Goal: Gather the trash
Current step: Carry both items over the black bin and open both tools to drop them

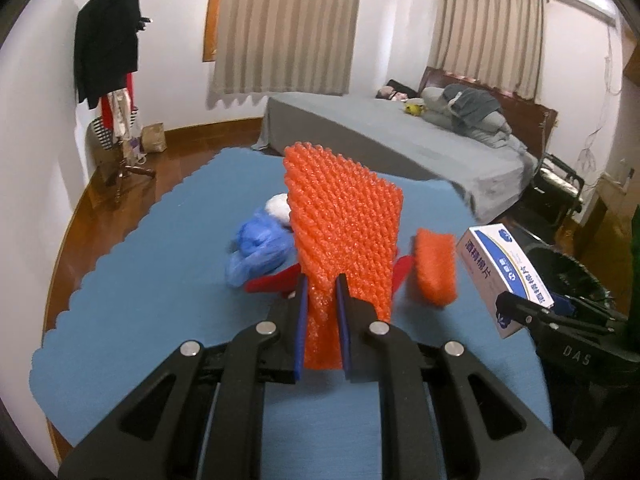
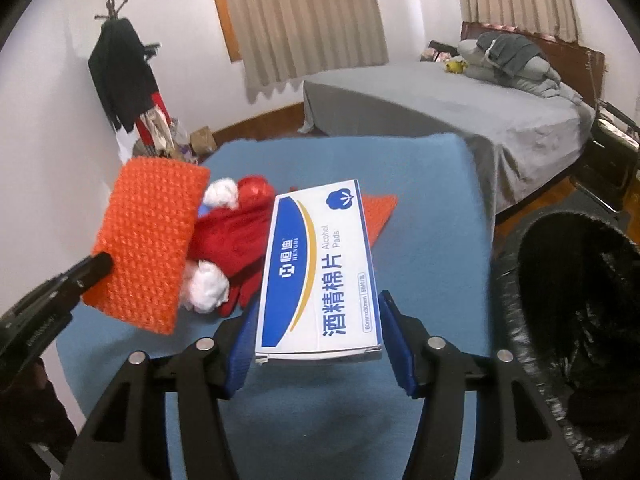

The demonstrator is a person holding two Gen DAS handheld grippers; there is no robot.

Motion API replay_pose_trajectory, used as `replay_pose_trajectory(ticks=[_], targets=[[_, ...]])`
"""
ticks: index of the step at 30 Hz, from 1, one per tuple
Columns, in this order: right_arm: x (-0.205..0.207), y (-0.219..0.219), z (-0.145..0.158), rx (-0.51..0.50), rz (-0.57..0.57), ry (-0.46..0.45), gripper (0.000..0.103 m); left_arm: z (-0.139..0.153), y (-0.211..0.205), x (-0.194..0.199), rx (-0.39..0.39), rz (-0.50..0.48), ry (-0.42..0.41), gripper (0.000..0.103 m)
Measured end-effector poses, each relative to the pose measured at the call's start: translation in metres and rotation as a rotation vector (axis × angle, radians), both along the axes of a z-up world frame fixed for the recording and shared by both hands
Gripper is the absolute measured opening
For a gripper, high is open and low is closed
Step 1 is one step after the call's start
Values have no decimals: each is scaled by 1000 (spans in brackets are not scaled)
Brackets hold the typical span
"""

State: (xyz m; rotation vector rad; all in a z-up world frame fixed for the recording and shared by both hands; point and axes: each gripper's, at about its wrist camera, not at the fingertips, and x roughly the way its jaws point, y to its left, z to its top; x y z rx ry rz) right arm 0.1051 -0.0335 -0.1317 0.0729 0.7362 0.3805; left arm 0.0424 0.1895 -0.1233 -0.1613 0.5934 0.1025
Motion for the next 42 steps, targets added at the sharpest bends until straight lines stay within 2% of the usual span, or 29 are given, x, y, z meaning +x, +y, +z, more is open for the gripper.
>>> replay_pose_trajectory(ticks=[8,18,30,32,33,35,40,42], targets=[[-3,-63,14,7,-138,-38,57,14,-51,13,-5,-115,-31,13],[-8,-157,3,-3,-372,-10,57,12,-140,36,-1,-339,-28,13],[-22,-241,-11,6,-564,33,58,1,-238,76,-22,-561,-10,13],[-24,-250,-12,1,-589,39,60,-2,-256,85,-34,-600,-5,18],[-25,-254,-12,-2,-603,41,66,-5,-263,89,-40,-612,-2,27],[-30,-259,-11,-11,-630,32,74,-8,-272,92,-52,-627,1,44],[-40,-265,-9,-22,-661,12,85,-14,-278,96,-39,-620,5,50],[-41,-261,-7,-25,-655,2,91,-14,-270,91,-25,-598,-5,56]])
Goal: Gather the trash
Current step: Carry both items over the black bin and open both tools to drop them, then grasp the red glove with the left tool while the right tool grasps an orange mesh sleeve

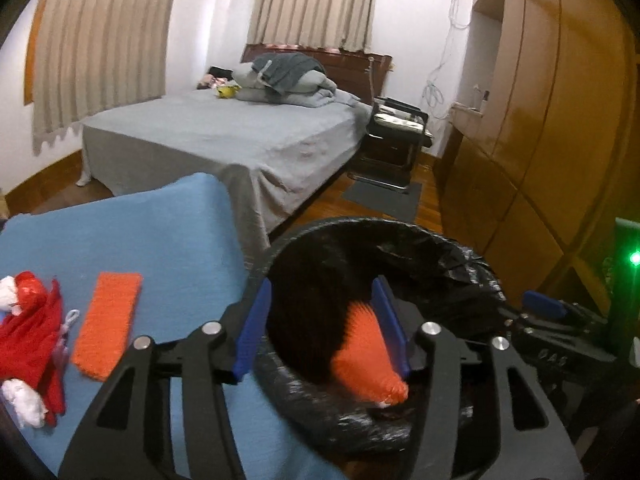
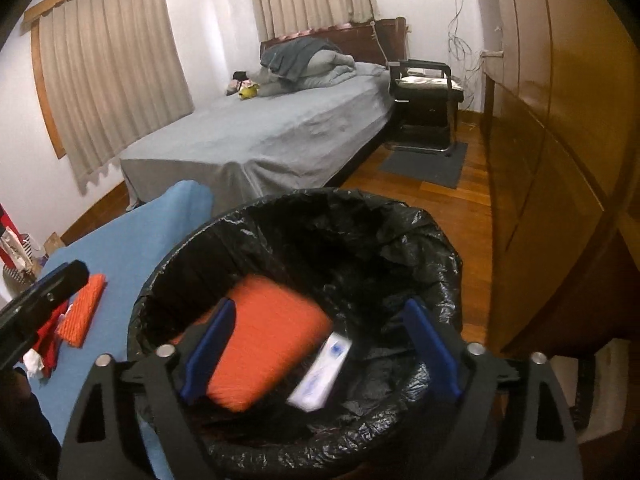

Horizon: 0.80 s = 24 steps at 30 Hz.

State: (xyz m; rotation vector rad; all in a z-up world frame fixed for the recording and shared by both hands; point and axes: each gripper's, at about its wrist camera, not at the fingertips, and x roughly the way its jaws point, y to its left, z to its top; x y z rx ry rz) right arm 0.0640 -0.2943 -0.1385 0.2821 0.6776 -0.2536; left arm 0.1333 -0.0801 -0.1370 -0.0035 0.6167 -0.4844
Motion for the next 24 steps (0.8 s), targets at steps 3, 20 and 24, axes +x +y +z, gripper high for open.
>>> replay_pose_trajectory(ticks=[3,20,24], targets=[[2,11,4,-2,30,-13,95,3,20,-8,12,56,-22,64],[53,161,13,-7,382,-80,97,8,191,-35,123,481,-71,67],[71,203,5,-21,457,-60,97,0,219,-38,143,549,-62,66]])
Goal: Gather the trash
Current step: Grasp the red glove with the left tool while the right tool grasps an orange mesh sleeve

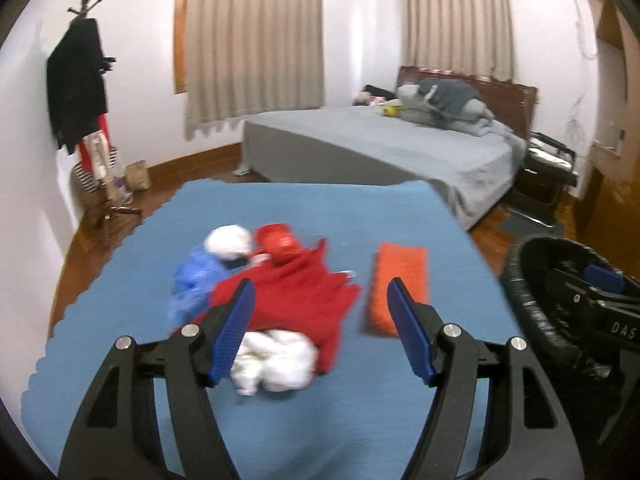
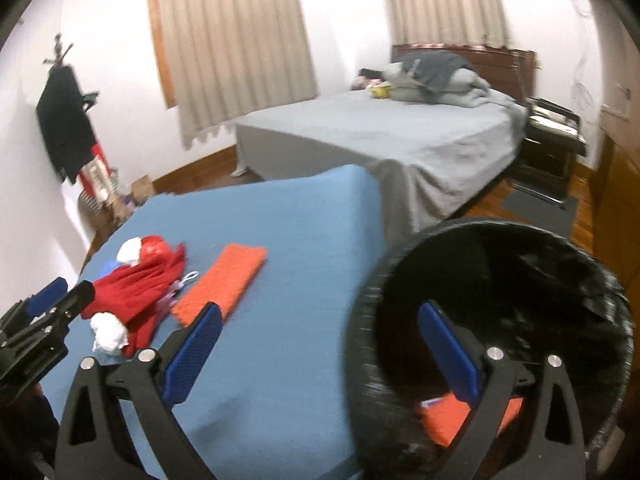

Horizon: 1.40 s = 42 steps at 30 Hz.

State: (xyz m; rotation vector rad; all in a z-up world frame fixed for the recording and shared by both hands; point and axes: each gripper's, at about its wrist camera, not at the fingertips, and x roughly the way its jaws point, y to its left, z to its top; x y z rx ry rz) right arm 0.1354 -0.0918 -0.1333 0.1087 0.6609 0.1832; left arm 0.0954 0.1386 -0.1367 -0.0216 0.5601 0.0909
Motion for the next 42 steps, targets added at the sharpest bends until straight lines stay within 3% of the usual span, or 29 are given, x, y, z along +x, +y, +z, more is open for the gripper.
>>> replay_pose_trajectory(ticks=[7,18,22,24,27,34,37,39,42], targets=[[32,49,-29,-23,62,86,88,-8,33,5,-10,64,21,62],[60,79,-67,-33,131,210,63,-15,48,8,-19,84,36,59],[62,84,-67,-22,162,213,53,-16,51,11,-30,70,38,59],[64,86,-67,6,195,225,36,-17,49,13,-30,62,39,59],[63,90,-65,23,234,231,18,-17,45,19,-22,49,41,59],[61,81,-53,53,238,209,14,-22,41,40,-19,37,72,58],[60,76,-46,52,238,193,14,-28,38,46,-40,26,102,38],[59,73,-44,54,236,189,14,-32,37,48,-52,16,114,16],[59,69,-43,52,233,186,14,-32,35,47,-49,1,110,3]])
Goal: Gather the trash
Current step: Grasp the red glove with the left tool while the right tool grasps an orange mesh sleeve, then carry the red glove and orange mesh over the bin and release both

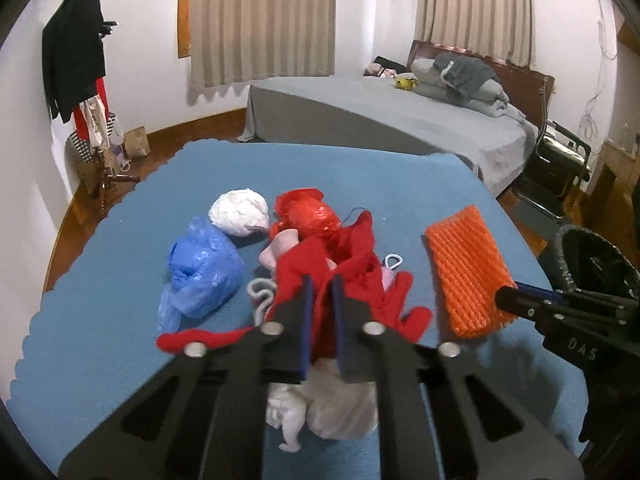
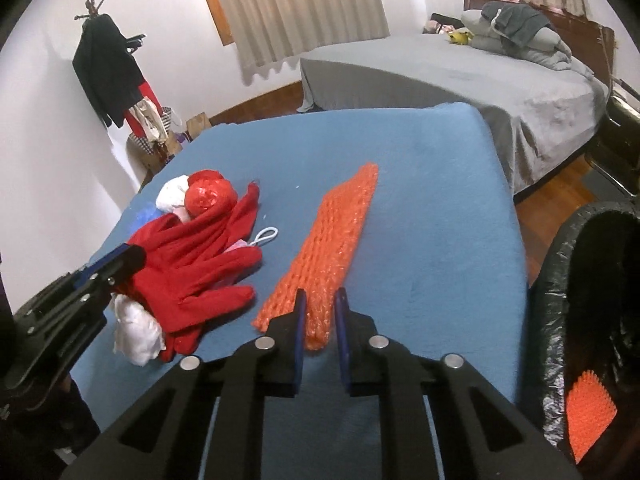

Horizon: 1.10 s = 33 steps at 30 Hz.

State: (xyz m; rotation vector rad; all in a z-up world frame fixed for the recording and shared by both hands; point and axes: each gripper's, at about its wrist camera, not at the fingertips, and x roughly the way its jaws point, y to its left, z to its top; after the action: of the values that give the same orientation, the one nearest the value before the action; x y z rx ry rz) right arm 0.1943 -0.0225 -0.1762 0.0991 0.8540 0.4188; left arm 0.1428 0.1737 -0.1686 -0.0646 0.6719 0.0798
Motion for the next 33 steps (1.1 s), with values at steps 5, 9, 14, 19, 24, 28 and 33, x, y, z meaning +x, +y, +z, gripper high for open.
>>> replay_pose_trajectory(ticks=[5,9,14,19,24,28,33], targets=[[1,-6,0,-16,-21,-7,14,9,-5,-7,-12,4,-41,3],[1,-12,8,-5,-30,-24,14,20,-10,-11,-26,-6,-74,3],[-1,-18,20,7,-37,-53,14,38,-15,-17,-46,-20,-122,3],[0,-17,10,-23,-42,-27,14,37,-20,-16,-37,-37,-118,3],[3,-17,-5,-44,-47,9,14,23,-22,-13,-36,-44,-77,3],[6,-19,-10,-38,-54,23,17,17,-23,-13,-31,-51,-63,3],[11,-20,-13,-32,-61,23,32,16,-25,-13,-30,-56,-64,3]])
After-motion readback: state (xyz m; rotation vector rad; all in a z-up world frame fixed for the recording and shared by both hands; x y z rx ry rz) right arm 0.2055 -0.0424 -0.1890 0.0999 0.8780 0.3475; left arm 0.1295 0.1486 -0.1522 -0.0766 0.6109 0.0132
